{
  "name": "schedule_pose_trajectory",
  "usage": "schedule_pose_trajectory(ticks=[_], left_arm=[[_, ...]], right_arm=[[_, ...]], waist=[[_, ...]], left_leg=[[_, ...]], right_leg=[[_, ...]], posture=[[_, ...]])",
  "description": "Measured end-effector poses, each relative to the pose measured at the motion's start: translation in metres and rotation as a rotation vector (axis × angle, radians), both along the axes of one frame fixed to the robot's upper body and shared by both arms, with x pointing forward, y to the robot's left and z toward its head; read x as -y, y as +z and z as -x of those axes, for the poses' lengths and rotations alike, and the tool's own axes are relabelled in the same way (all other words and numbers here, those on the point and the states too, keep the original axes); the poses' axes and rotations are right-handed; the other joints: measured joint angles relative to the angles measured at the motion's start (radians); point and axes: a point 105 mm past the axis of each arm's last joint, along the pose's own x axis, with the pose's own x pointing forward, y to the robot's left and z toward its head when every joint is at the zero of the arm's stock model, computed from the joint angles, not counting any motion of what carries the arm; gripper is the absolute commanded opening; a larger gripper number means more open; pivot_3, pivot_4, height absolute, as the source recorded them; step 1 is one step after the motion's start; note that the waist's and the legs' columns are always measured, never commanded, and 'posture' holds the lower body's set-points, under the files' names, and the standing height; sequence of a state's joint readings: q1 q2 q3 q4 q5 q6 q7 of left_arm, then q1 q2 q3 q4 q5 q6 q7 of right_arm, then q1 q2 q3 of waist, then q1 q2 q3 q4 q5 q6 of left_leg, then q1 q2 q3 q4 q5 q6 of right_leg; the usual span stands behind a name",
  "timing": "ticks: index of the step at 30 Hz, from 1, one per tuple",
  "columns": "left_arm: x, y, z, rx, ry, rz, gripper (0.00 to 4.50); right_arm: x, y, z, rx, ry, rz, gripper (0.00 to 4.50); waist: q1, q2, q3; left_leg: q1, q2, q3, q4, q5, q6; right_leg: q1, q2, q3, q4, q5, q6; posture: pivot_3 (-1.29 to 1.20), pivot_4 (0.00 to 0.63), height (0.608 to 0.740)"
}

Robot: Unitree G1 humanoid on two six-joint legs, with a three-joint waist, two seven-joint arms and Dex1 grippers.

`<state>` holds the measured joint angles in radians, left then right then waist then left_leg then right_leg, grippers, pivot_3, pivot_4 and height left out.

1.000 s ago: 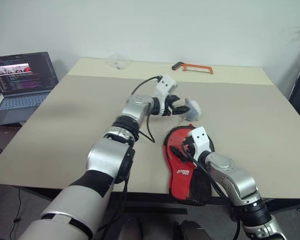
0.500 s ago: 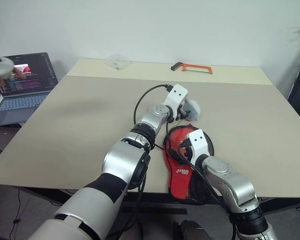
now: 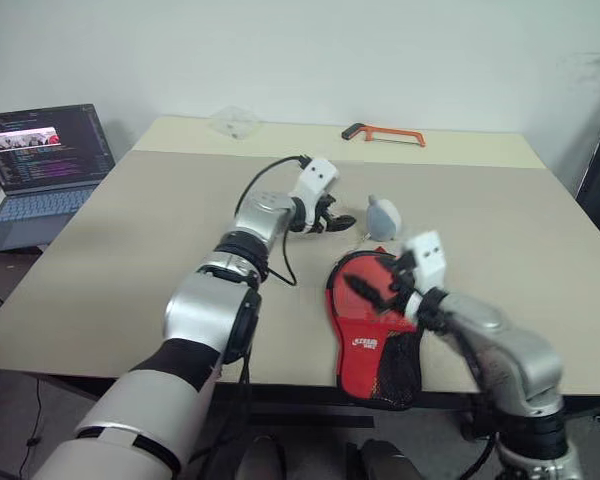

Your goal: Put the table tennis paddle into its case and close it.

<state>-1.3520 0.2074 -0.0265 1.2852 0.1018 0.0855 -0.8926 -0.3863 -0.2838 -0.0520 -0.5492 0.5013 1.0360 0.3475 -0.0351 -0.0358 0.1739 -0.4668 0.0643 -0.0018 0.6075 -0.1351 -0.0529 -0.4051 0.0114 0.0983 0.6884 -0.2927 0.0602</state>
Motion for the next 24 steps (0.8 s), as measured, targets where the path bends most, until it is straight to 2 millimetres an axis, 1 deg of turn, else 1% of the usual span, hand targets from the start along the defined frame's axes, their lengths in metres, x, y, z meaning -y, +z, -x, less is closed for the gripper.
schedule_pose_trajectory(ticks=[2, 3, 5, 7, 8, 10, 12, 13, 14, 17, 19, 21, 22, 24], left_arm=[[-0.004, -0.001, 0.008, -0.035, -0.071, 0.021, 3.74], [-0.006, -0.005, 0.013, -0.058, -0.112, 0.028, 3.74], [-0.007, -0.018, 0.026, -0.12, -0.188, 0.056, 3.74], [-0.003, -0.037, 0.038, -0.201, -0.232, 0.082, 3.74], [0.003, -0.045, 0.044, -0.227, -0.246, 0.089, 3.74], [0.019, -0.059, 0.055, -0.258, -0.264, 0.108, 3.74], [0.037, -0.072, 0.068, -0.276, -0.286, 0.125, 3.74], [0.044, -0.075, 0.072, -0.289, -0.292, 0.132, 3.74], [0.046, -0.076, 0.074, -0.289, -0.285, 0.142, 3.74], [0.048, -0.069, 0.074, -0.247, -0.263, 0.142, 3.74], [0.052, -0.073, 0.074, -0.226, -0.236, 0.111, 3.74], [0.053, -0.087, 0.074, -0.222, -0.184, 0.072, 3.74], [0.055, -0.088, 0.074, -0.21, -0.162, 0.073, 3.74], [0.06, -0.089, 0.074, -0.202, -0.128, 0.075, 3.74]], right_arm=[[0.012, 0.014, 0.002, 0.024, 0.019, 0.017, 4.46], [0.021, 0.02, 0.002, 0.032, 0.022, 0.03, 4.46], [0.038, 0.032, -0.005, 0.052, -0.008, 0.056, 4.46], [0.052, 0.043, -0.022, 0.074, -0.069, 0.046, 4.46], [0.059, 0.046, -0.032, 0.082, -0.111, 0.038, 4.46], [0.078, 0.051, -0.064, 0.084, -0.255, 0.022, 4.46], [0.09, 0.052, -0.089, 0.087, -0.359, 0.02, 4.46], [0.091, 0.051, -0.097, 0.09, -0.38, 0.031, 4.46], [0.089, 0.048, -0.104, 0.089, -0.385, 0.028, 4.46], [0.087, 0.038, -0.125, 0.064, -0.412, 0.033, 4.46], [0.079, 0.036, -0.138, 0.059, -0.411, 0.025, 4.46], [0.066, 0.036, -0.148, 0.059, -0.395, 0.008, 4.46], [0.061, 0.035, -0.152, 0.058, -0.387, -0.005, 4.46], [0.042, 0.031, -0.16, 0.029, -0.356, -0.048, 4.46]], waist=[[0.001, 0.0, 0.0], [0.002, 0.0, 0.0], [0.001, 0.0, 0.0], [0.0, 0.001, 0.0], [0.0, 0.001, 0.0], [0.0, 0.001, 0.0], [0.0, 0.001, 0.0], [0.0, 0.001, 0.001], [-0.001, 0.001, 0.001], [-0.01, 0.003, 0.001], [-0.016, 0.003, 0.002], [-0.02, 0.003, 0.002], [-0.021, 0.003, 0.002], [-0.022, 0.003, 0.001]], left_leg=[[0.0, 0.0, 0.0, 0.0, 0.0, 0.0], [0.0, 0.0, 0.0, 0.0, 0.0, 0.0], [0.0, 0.0, 0.0, 0.0, 0.0, 0.0], [0.0, 0.0, 0.0, 0.0, 0.0, 0.0], [0.0, 0.0, 0.0, 0.001, 0.0, 0.0], [0.001, 0.0, 0.001, 0.002, 0.0, 0.001], [0.001, 0.0, 0.001, 0.002, 0.001, 0.001], [0.001, 0.0, 0.001, 0.002, 0.001, 0.001], [0.001, 0.0, 0.001, 0.001, 0.001, 0.001], [0.001, 0.0, 0.001, 0.001, 0.001, 0.001], [0.002, 0.0, 0.001, 0.001, 0.001, 0.001], [0.002, 0.0, 0.001, 0.001, 0.001, 0.001], [0.002, 0.0, 0.001, 0.001, 0.001, 0.001], [0.004, 0.0, 0.001, 0.001, 0.001, 0.001]], right_leg=[[0.0, 0.0, 0.0, 0.0, 0.0, -0.002], [0.0, 0.0, 0.0, 0.0, 0.002, -0.005], [0.0, -0.001, 0.0, 0.0, 0.002, -0.005], [0.0, -0.001, 0.0, 0.001, 0.002, -0.005], [0.0, 0.0, 0.0, 0.002, 0.002, -0.005], [0.0, -0.001, 0.001, 0.003, 0.003, -0.004], [0.0, -0.001, 0.001, 0.003, 0.003, -0.004], [0.0, 0.0, 0.001, 0.003, 0.003, -0.005], [-0.001, 0.0, 0.001, 0.003, 0.003, -0.005], [-0.001, 0.0, 0.002, 0.004, 0.003, -0.005], [-0.001, 0.0, 0.002, 0.005, 0.003, -0.005], [-0.001, 0.0, 0.002, 0.006, 0.003, -0.005], [0.0, 0.0, 0.002, 0.006, 0.003, -0.005], [0.001, 0.0, 0.002, 0.008, 0.003, -0.005]], posture=[[0.0, 0.15, 0.74], [0.0, 0.15, 0.74], [0.0, 0.15, 0.74], [0.0, 0.15, 0.74], [0.0, 0.15, 0.74], [0.0, 0.15, 0.74], [0.0, 0.15, 0.74], [0.0, 0.15, 0.74], [0.0, 0.15, 0.74], [0.0, 0.15, 0.74], [0.0, 0.15, 0.74], [0.0, 0.15, 0.74], [0.0, 0.15, 0.74], [0.0, 0.15, 0.74]])
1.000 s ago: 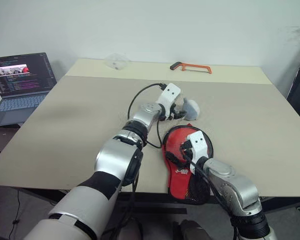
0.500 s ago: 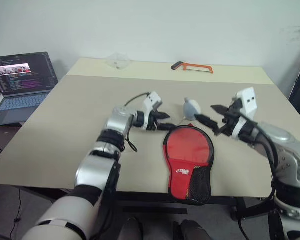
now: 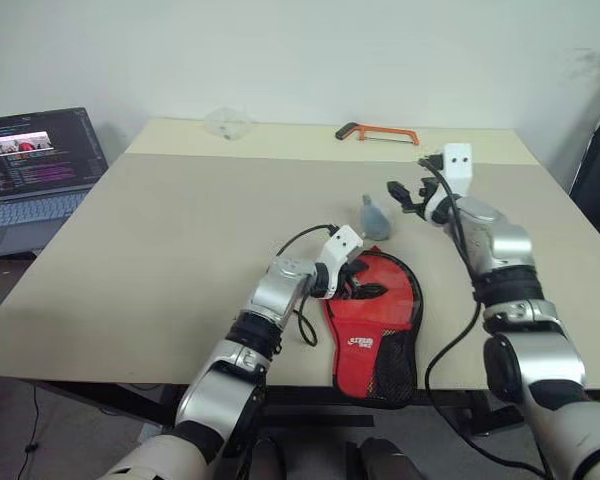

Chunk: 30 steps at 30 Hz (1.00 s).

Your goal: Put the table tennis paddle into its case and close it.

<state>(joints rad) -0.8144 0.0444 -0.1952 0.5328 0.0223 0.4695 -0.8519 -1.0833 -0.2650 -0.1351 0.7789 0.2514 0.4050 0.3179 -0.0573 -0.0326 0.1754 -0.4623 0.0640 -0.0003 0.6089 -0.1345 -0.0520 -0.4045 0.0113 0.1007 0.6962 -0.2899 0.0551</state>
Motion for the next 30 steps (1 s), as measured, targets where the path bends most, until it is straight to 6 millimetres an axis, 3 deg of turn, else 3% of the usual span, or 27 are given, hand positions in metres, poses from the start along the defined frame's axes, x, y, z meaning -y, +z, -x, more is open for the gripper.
schedule_pose_trajectory(ticks=[5, 14, 17, 25, 30], left_arm=[[0.004, -0.002, 0.006, -0.015, 0.038, 0.004, 3.74], [-0.001, -0.001, 0.011, -0.036, 0.07, 0.001, 3.74], [-0.001, 0.0, 0.011, -0.046, 0.077, 0.003, 3.74], [-0.001, 0.0, 0.011, -0.048, 0.091, 0.008, 3.74], [0.001, 0.001, 0.009, -0.051, 0.088, 0.01, 3.74]], right_arm=[[-0.024, -0.021, -0.007, -0.075, 0.028, -0.042, 4.46], [-0.03, -0.062, -0.004, -0.217, 0.02, 0.108, 4.46], [-0.033, -0.065, -0.003, -0.221, 0.027, 0.122, 3.89], [-0.027, -0.062, -0.008, -0.181, -0.058, 0.135, 1.17], [-0.004, -0.06, -0.012, -0.146, -0.16, 0.213, 0.42]], waist=[[0.001, 0.0, 0.0], [-0.003, 0.0, 0.0], [-0.003, 0.001, 0.0], [-0.003, 0.001, 0.0], [-0.002, 0.001, 0.0]], left_leg=[[0.002, 0.0, 0.0, 0.0, 0.0, 0.0], [0.002, 0.0, 0.0, -0.001, 0.0, 0.0], [0.003, 0.0, 0.0, -0.001, 0.0, 0.0], [0.003, 0.0, 0.0, -0.001, 0.0, 0.0], [0.002, 0.0, 0.0, -0.001, 0.0, 0.0]], right_leg=[[0.002, 0.0, 0.0, 0.001, 0.0, 0.0], [0.001, 0.0, 0.0, 0.001, 0.0, -0.001], [0.001, 0.0, 0.0, 0.001, 0.0, -0.001], [0.001, 0.0, 0.0, 0.001, 0.0, 0.0], [0.001, 0.0, 0.0, 0.001, 0.0, 0.0]], posture=[[0.0, 0.15, 0.74], [0.0, 0.15, 0.74], [0.0, 0.15, 0.74], [0.0, 0.15, 0.74], [0.0, 0.15, 0.74]])
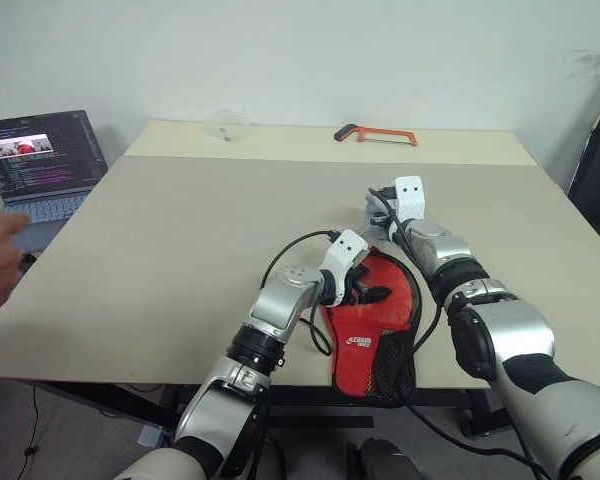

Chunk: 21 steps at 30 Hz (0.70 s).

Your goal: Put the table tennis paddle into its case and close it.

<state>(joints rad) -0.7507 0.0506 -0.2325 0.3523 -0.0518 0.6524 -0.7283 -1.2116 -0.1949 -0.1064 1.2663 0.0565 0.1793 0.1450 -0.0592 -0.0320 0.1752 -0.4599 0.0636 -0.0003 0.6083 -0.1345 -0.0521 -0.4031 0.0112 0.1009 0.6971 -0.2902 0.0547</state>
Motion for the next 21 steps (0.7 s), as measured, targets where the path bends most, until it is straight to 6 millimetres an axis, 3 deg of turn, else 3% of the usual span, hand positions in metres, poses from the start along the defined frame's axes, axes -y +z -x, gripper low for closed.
schedule_pose_trajectory(ticks=[9, 15, 20, 21], left_arm=[[0.004, -0.001, 0.002, -0.005, -0.013, 0.006, 3.74], [0.011, -0.002, 0.0, -0.002, -0.034, 0.0, 3.74], [0.017, -0.002, 0.0, -0.008, -0.061, 0.004, 3.74], [0.02, -0.002, 0.001, -0.007, -0.073, 0.001, 3.74]], right_arm=[[0.071, 0.018, 0.0, 0.046, -0.133, 0.143, 0.37], [0.106, 0.005, 0.011, 0.01, -0.099, 0.262, 0.37], [0.133, -0.01, 0.043, -0.055, 0.078, 0.416, 0.36], [0.142, -0.013, 0.062, -0.082, 0.139, 0.474, 0.36]], waist=[[0.003, 0.0, 0.0], [0.011, 0.001, 0.0], [0.023, 0.003, -0.001], [0.033, 0.005, -0.002]], left_leg=[[0.0, -0.001, 0.0, 0.0, 0.0, 0.0], [0.0, -0.003, 0.0, 0.0, 0.0, 0.0], [0.0, -0.003, -0.001, 0.0, 0.0, 0.0], [-0.002, -0.003, -0.002, 0.0, 0.0, 0.0]], right_leg=[[0.0, -0.001, 0.0, 0.0, 0.0, 0.0], [0.002, -0.002, 0.0, -0.001, 0.0, 0.001], [0.004, -0.002, -0.001, -0.005, -0.003, 0.006], [0.004, -0.003, -0.002, -0.007, -0.003, 0.006]], posture=[[0.0, 0.15, 0.74], [0.0, 0.15, 0.74], [0.0, 0.15, 0.74], [0.0, 0.15, 0.74]])
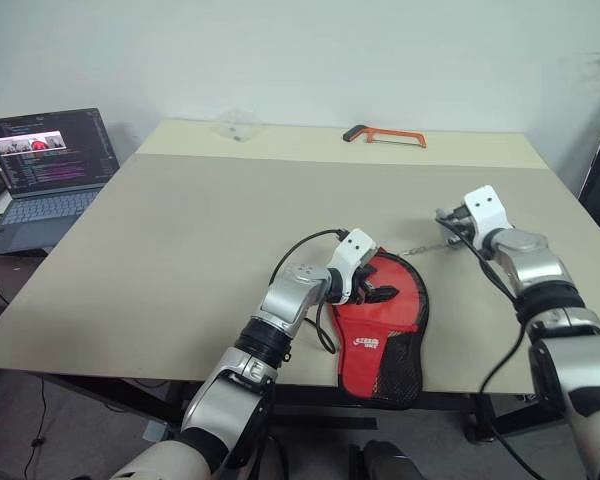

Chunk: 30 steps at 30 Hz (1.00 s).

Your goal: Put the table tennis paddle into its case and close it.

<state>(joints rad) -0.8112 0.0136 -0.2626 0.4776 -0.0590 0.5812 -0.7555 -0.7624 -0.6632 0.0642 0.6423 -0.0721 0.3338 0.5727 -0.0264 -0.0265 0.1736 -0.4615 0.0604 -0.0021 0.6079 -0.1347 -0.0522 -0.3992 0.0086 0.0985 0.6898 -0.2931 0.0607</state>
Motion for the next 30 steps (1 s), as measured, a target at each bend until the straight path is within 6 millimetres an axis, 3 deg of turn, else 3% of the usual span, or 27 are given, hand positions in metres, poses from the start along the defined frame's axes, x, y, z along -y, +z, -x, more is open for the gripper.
schedule_pose_trajectory(ticks=[3, 6, 14, 18, 25, 30], left_arm=[[0.002, -0.001, 0.002, -0.001, -0.023, -0.002, 3.74], [0.003, -0.004, 0.001, -0.01, -0.028, -0.007, 3.74], [0.013, -0.007, 0.003, -0.016, -0.072, -0.013, 3.74], [0.017, -0.006, 0.003, -0.014, -0.091, -0.012, 3.74], [0.018, -0.007, 0.002, -0.006, -0.104, -0.028, 3.74], [0.018, -0.007, 0.002, -0.004, -0.108, -0.035, 3.74]], right_arm=[[0.009, -0.001, 0.051, -0.128, 0.146, 0.109, 0.35], [0.005, 0.002, 0.092, -0.251, 0.263, 0.162, 0.35], [-0.039, 0.013, 0.179, -0.464, 0.639, 0.152, 0.34], [-0.072, 0.0, 0.222, -0.573, 0.814, 0.076, 0.34], [-0.102, -0.024, 0.272, -0.724, 0.991, -0.002, 0.34], [-0.106, -0.031, 0.282, -0.752, 1.016, -0.024, 0.33]], waist=[[0.007, 0.009, -0.004], [-0.004, 0.01, -0.005], [-0.007, 0.007, -0.004], [-0.002, 0.006, -0.003], [-0.004, 0.003, -0.002], [-0.005, 0.001, -0.002]], left_leg=[[0.0, -0.001, -0.001, -0.001, -0.001, 0.0], [0.009, -0.001, 0.0, -0.002, -0.002, -0.001], [0.011, -0.002, 0.0, 0.001, -0.001, -0.001], [0.01, -0.003, -0.001, 0.001, -0.002, -0.001], [0.01, -0.003, -0.001, 0.0, -0.002, -0.002], [0.01, -0.004, -0.001, 0.0, -0.002, -0.002]], right_leg=[[0.003, -0.001, 0.0, -0.007, -0.001, 0.001], [0.012, -0.001, 0.0, -0.009, -0.001, 0.002], [0.014, -0.003, 0.001, -0.01, -0.004, -0.003], [0.014, -0.004, 0.0, -0.011, -0.005, -0.003], [0.014, -0.004, -0.001, -0.011, -0.006, -0.003], [0.014, -0.005, -0.001, -0.011, -0.006, -0.003]], posture=[[0.0, 0.15, 0.74], [0.0, 0.15, 0.74], [0.0, 0.15, 0.74], [0.0, 0.15, 0.74], [0.0, 0.15, 0.74], [0.0, 0.15, 0.74]])
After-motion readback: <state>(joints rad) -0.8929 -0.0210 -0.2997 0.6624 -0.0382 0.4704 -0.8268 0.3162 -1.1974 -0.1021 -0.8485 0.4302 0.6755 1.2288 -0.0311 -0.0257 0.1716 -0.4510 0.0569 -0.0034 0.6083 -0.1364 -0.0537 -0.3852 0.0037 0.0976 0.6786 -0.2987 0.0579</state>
